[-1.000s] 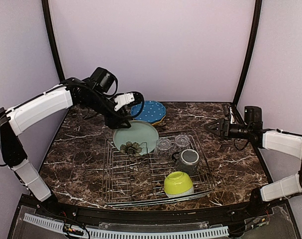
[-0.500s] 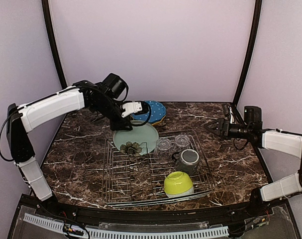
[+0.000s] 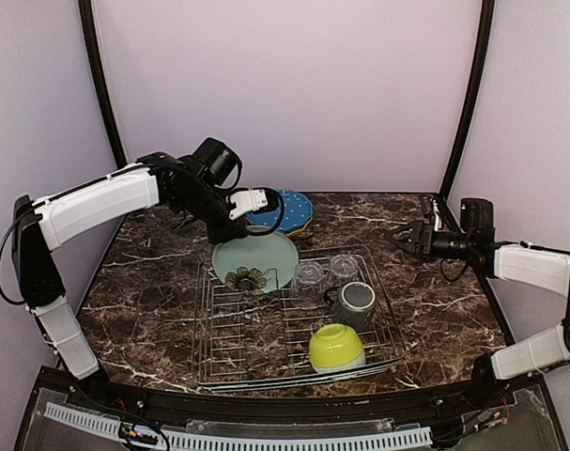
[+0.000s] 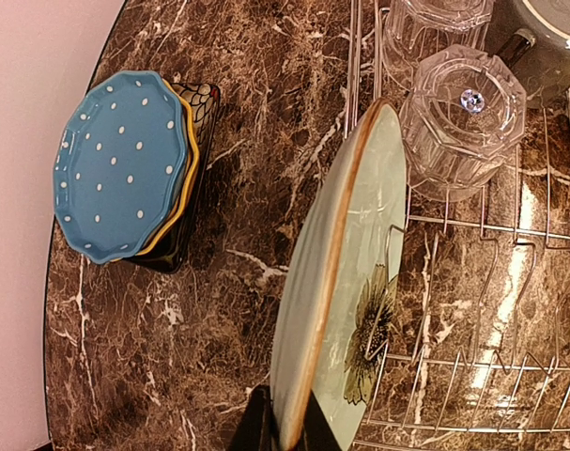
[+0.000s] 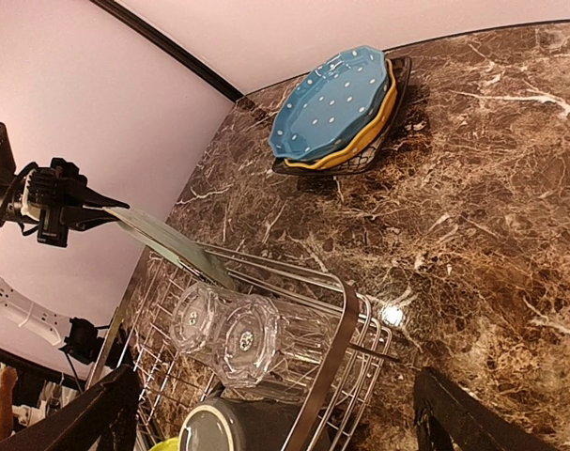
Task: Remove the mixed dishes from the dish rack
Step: Grab the plate from the dish rack, then place the plate on the plate.
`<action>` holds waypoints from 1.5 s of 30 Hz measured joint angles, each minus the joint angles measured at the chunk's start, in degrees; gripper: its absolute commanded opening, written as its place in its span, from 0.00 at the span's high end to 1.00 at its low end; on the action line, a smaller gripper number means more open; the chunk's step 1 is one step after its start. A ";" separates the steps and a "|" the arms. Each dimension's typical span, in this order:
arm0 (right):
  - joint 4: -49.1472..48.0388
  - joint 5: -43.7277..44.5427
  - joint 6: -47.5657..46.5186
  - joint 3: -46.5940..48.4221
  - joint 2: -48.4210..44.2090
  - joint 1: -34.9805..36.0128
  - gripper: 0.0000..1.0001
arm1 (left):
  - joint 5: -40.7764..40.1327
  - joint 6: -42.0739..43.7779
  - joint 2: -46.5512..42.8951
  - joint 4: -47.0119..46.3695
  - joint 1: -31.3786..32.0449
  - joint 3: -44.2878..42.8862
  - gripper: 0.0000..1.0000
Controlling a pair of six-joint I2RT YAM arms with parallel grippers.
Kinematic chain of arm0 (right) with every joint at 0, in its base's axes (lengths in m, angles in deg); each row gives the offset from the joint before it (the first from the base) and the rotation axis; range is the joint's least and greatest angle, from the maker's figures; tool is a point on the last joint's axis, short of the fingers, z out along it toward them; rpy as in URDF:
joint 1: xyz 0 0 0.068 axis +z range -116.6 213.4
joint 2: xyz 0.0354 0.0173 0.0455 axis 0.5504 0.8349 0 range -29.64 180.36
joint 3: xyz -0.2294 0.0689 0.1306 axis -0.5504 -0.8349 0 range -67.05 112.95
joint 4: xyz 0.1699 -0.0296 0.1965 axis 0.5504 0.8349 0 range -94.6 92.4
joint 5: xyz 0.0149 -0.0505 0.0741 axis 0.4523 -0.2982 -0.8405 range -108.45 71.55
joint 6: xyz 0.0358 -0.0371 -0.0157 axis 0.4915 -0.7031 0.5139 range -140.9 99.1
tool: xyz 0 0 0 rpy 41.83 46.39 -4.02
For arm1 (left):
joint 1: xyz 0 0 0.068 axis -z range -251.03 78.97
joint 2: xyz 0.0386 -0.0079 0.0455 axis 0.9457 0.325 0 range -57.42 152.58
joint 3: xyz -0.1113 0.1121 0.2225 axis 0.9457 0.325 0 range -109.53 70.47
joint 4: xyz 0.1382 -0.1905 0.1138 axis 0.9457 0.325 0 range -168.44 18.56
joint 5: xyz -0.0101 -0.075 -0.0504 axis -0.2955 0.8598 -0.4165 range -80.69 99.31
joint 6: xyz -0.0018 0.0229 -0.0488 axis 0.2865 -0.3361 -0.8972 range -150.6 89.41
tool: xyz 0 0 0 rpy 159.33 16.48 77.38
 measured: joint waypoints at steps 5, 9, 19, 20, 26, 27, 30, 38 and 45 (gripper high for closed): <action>-0.24 -0.22 0.31 0.11 0.00 -0.02 0.02 | 0.00 -0.15 -0.96 -0.35 0.00 0.79 0.99; -0.31 -0.31 0.39 0.11 0.00 0.00 0.01 | -0.02 -0.26 -1.90 -0.13 0.00 1.36 0.99; -0.33 -0.37 0.42 0.11 0.00 0.00 0.01 | -0.63 -0.57 -5.95 -0.44 -0.11 1.66 0.99; -0.33 -0.37 0.42 0.11 0.00 0.00 0.01 | -0.66 -0.61 -6.80 -0.68 -0.11 1.66 0.99; -0.33 -0.37 0.42 0.11 0.00 0.00 0.02 | -0.02 -0.81 -10.54 -2.69 -0.11 1.66 0.99; -0.31 -0.37 0.42 0.11 0.00 0.00 0.01 | 0.63 -0.92 -10.97 -3.02 -0.11 1.66 0.99; -0.31 -0.35 0.42 0.11 -0.02 -0.02 0.02 | 3.02 -1.36 -11.80 -2.84 0.07 1.66 0.99; -0.31 -0.37 0.39 0.11 -0.02 0.00 0.01 | 6.97 -3.43 -12.35 -2.99 -0.24 1.62 0.99; -0.31 -0.35 0.37 0.11 0.00 0.00 0.01 | 9.53 -12.00 -12.72 -7.45 -5.35 1.60 0.99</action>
